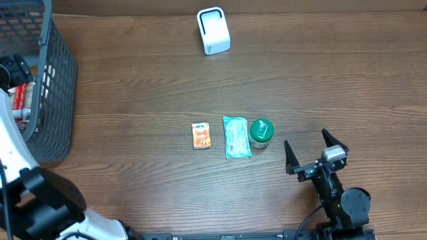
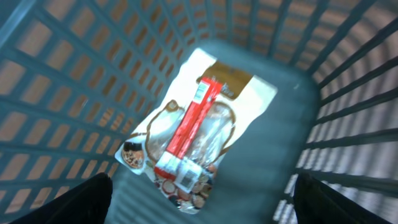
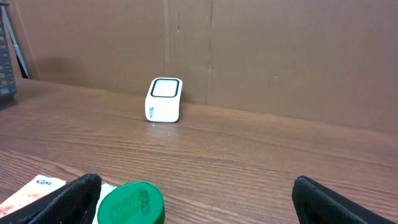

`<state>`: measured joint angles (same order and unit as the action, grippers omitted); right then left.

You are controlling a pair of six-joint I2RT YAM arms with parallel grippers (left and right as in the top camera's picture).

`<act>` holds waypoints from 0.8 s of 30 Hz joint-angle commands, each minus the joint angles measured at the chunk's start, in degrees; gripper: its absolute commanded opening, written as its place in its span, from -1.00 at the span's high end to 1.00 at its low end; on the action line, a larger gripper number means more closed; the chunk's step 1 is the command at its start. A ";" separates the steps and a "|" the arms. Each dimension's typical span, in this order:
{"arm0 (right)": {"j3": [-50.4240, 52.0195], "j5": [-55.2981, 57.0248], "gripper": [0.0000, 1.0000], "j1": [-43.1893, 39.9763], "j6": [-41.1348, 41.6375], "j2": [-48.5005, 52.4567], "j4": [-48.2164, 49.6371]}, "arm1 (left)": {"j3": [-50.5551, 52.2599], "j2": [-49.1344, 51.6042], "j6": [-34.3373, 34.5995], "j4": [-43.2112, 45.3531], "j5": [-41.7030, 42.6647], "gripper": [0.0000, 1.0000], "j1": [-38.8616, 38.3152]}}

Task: Scan the item barcode
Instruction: 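Grasp the red-and-white snack package inside the basket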

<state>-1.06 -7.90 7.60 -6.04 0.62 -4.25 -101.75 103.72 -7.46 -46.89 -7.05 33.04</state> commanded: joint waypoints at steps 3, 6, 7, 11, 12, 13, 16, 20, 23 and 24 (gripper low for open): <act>0.61 0.55 -1.00 -0.07 -0.22 -0.46 0.22 | -0.37 5.90 -4.35 2.21 0.74 -0.71 2.78; 0.61 0.55 -1.00 -0.07 -0.22 -0.46 0.22 | -0.37 8.87 -4.42 3.61 2.51 -0.72 4.28; 0.61 0.55 -1.00 -0.07 -0.22 -0.46 0.24 | -0.37 9.92 -4.74 3.91 3.19 -0.72 4.68; 0.61 0.55 -1.00 -0.07 -0.22 -0.46 0.24 | -0.37 14.53 -6.40 5.35 5.20 -0.73 6.45; 0.61 0.55 -1.00 -0.07 -0.22 -0.46 0.22 | -0.37 15.58 -6.60 5.73 5.79 -0.73 6.86; 0.61 0.55 -1.00 -0.07 -0.22 -0.46 0.24 | -0.37 17.07 -7.41 6.47 7.74 -0.74 7.50; 0.61 0.55 -1.00 -0.07 -0.22 -0.46 0.22 | -0.37 19.65 -10.60 7.74 13.99 -0.74 8.48; 0.61 0.55 -1.00 -0.07 -0.22 -0.46 0.22 | -0.37 22.56 -14.05 9.31 17.25 -0.79 8.94; 0.61 0.55 -1.00 -0.07 -0.22 -0.46 0.22 | -0.37 23.89 -16.68 9.77 20.00 -0.80 8.94; 0.61 0.55 -1.00 -0.07 -0.22 -0.46 0.22 | -0.37 24.17 -17.27 9.90 20.87 -0.80 8.94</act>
<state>-1.06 -7.90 7.60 -6.02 0.62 -4.27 -101.73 126.67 -20.08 -37.39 8.10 42.11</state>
